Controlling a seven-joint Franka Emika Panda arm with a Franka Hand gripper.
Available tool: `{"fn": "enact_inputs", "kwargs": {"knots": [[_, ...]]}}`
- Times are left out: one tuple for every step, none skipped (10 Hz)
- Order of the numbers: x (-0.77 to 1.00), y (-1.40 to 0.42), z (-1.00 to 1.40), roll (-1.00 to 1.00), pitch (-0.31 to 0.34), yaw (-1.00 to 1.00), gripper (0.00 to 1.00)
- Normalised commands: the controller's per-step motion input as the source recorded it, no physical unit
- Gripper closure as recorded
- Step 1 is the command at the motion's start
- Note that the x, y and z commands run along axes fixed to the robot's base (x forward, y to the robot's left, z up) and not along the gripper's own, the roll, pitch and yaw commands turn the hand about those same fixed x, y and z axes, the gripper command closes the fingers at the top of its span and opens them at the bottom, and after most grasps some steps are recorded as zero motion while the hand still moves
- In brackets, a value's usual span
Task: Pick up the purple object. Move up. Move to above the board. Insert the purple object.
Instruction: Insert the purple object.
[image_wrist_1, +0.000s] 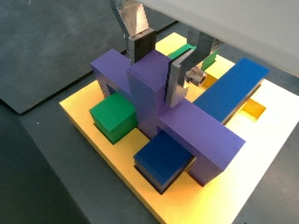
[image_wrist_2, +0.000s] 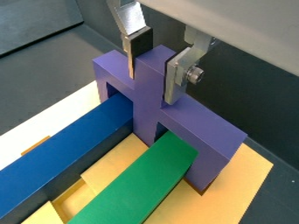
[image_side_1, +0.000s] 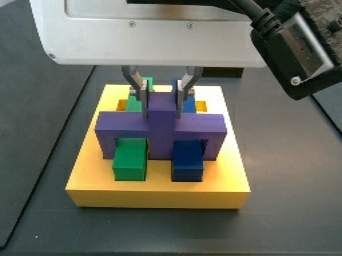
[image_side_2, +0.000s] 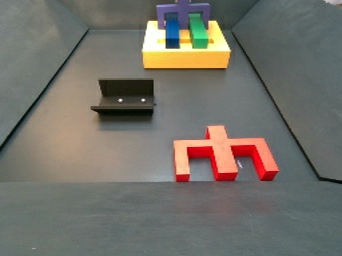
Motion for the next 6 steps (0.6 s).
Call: {"fn": "enact_inputs", "kwargs": {"knots": [[0.0,0.15,-0.2,-0.19,-0.034,0.0,1.0],[0.0,0.18,-0.36,-0.15,-0.094,0.0,1.0],[0.0,0.16,-0.41,-0.13,-0.106,0.0,1.0],[0.0,0.12,-0.45,-0.1,-0.111,0.0,1.0],[0.0,0.02,-0.46,-0.05,-0.104,0.0,1.0],[0.0,0.0,-0.14,0.0,0.0,0.0,1.0]]}}
